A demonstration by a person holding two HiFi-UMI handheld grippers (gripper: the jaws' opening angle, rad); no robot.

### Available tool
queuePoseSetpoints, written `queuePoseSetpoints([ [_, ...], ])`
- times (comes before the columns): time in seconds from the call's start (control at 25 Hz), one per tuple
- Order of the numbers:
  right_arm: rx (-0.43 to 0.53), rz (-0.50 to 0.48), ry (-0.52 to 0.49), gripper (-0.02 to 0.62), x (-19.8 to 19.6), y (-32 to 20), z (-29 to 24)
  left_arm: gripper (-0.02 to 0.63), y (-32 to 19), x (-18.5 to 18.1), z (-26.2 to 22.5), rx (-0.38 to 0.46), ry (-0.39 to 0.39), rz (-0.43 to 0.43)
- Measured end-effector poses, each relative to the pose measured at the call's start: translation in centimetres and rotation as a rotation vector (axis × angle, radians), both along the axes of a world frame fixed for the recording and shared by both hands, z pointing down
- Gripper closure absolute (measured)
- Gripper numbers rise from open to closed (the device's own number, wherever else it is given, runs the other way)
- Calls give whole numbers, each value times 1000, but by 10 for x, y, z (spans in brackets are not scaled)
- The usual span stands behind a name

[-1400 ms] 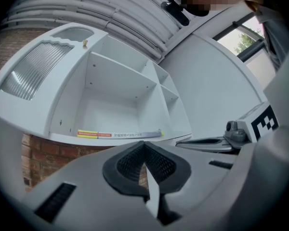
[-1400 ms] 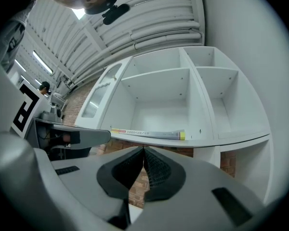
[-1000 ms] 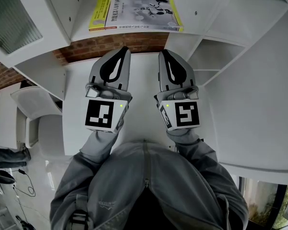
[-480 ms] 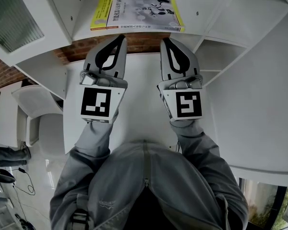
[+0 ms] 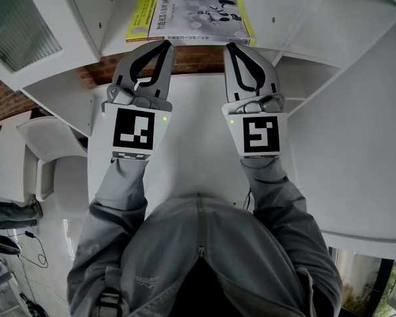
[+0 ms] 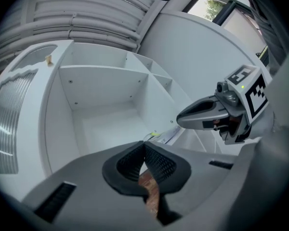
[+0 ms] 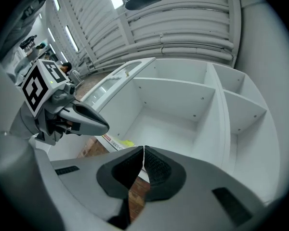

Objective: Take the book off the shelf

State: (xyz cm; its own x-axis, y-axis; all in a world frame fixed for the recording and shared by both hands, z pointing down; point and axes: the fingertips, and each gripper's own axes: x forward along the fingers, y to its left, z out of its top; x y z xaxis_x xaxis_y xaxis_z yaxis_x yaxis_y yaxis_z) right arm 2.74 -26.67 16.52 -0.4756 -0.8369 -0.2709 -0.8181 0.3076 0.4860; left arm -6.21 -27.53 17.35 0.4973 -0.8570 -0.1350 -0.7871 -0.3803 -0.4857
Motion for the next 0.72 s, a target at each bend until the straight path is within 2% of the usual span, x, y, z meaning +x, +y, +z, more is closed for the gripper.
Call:
queuePoseSetpoints([
  [0.36,9,22,164,566,-8,-8,3,597,-8,-2,-1,8,-81,-9],
  [0.48,0,29,225,565,-11,-10,6,509,-11,-2,1,-12,-105,2],
  [0.6,-5,32,268,556,-14,-12,8,500,-13,-3,1,-14,-118,2],
  [0.72,-14,43,298,503,-15,-15,12,472,-14,-3,2,-20,-146,4],
])
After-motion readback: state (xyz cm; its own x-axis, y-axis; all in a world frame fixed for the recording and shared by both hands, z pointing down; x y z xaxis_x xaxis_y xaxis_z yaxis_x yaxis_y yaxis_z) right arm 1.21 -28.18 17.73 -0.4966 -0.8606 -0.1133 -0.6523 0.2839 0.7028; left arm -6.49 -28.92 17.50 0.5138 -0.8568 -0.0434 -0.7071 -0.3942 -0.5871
